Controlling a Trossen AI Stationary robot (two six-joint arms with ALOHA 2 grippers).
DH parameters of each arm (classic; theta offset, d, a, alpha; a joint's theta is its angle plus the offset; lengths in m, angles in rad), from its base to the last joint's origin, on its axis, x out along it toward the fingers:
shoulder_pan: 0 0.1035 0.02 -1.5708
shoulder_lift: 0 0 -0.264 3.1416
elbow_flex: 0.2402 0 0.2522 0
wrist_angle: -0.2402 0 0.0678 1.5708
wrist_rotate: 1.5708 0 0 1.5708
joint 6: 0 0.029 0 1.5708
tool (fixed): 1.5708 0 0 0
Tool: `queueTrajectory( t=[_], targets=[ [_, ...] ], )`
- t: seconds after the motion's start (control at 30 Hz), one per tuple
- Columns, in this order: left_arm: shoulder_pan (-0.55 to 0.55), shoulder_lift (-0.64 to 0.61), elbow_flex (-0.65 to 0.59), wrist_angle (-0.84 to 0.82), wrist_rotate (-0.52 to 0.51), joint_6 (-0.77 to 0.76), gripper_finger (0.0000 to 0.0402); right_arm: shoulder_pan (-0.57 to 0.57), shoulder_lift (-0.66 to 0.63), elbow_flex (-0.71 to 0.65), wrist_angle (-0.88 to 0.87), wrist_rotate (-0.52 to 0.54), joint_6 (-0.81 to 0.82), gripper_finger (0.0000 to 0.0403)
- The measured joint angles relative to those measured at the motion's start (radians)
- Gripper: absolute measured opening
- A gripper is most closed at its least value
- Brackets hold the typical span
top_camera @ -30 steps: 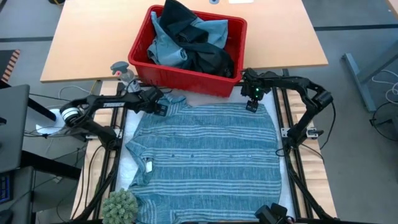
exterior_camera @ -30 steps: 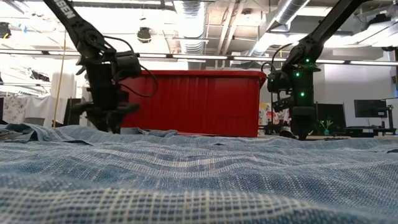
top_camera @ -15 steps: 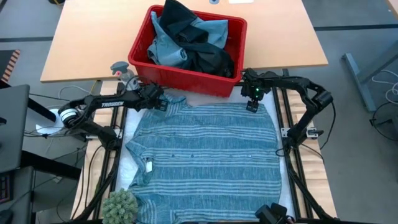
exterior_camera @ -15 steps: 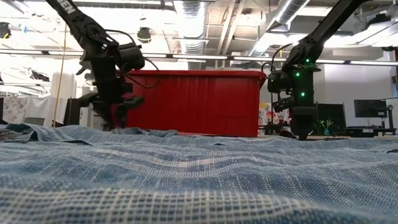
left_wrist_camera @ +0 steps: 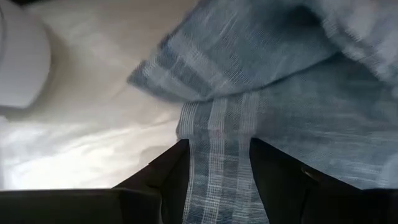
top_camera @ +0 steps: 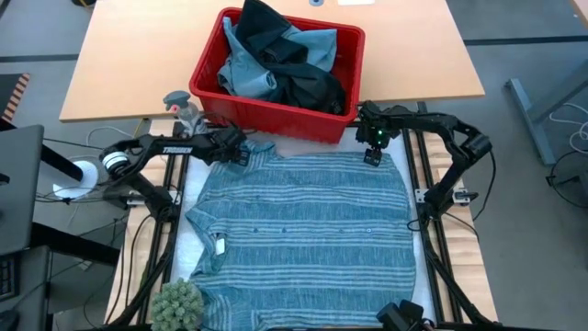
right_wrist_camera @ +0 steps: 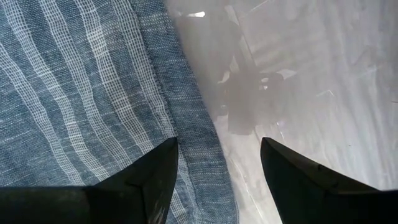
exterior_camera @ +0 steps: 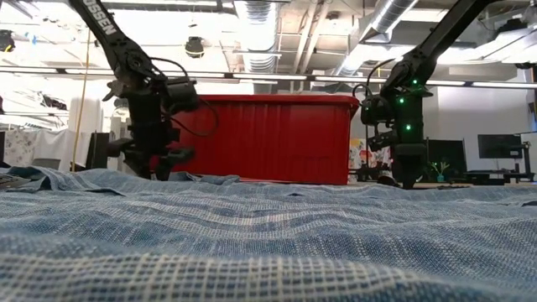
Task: Fold Laundry from Bin
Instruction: Fold the light blue shirt
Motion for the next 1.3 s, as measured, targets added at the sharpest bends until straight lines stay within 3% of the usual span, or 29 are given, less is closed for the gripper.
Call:
queueTrajectory(
  t=[0.2, 0.4, 0.63, 0.77, 1.0, 1.3],
  targets=[
    [0.0, 0.023, 0.002, 0.004, 0.01, -0.014, 0.0132, 0.0, 0.0, 0.0, 0.0, 0.0, 0.0, 0.0255],
    [-0.001, 0.02, 0.001, -0.001, 0.059, 0.023, 0.0013, 0.001, 0.0, 0.0, -0.013, -0.002, -0.013, 0.0255],
    [-0.001, 0.019, 0.002, -0.028, 0.064, 0.006, 0.0001, 0.001, 0.0, 0.0, -0.049, -0.004, -0.087, 0.0252],
    [-0.001, 0.019, 0.002, -0.029, 0.064, -0.007, 0.0, 0.001, 0.0, 0.0, -0.047, -0.003, -0.09, 0.02],
    [-0.005, 0.019, 0.001, -0.031, 0.064, -0.014, 0.0, 0.008, 0.039, -0.002, -0.071, -0.002, -0.08, 0.0025],
    [-0.028, -0.017, 0.018, -0.064, 0.101, -0.038, 0.0, 0.053, -0.012, 0.003, -0.088, 0.021, -0.051, 0.0016]
  ],
)
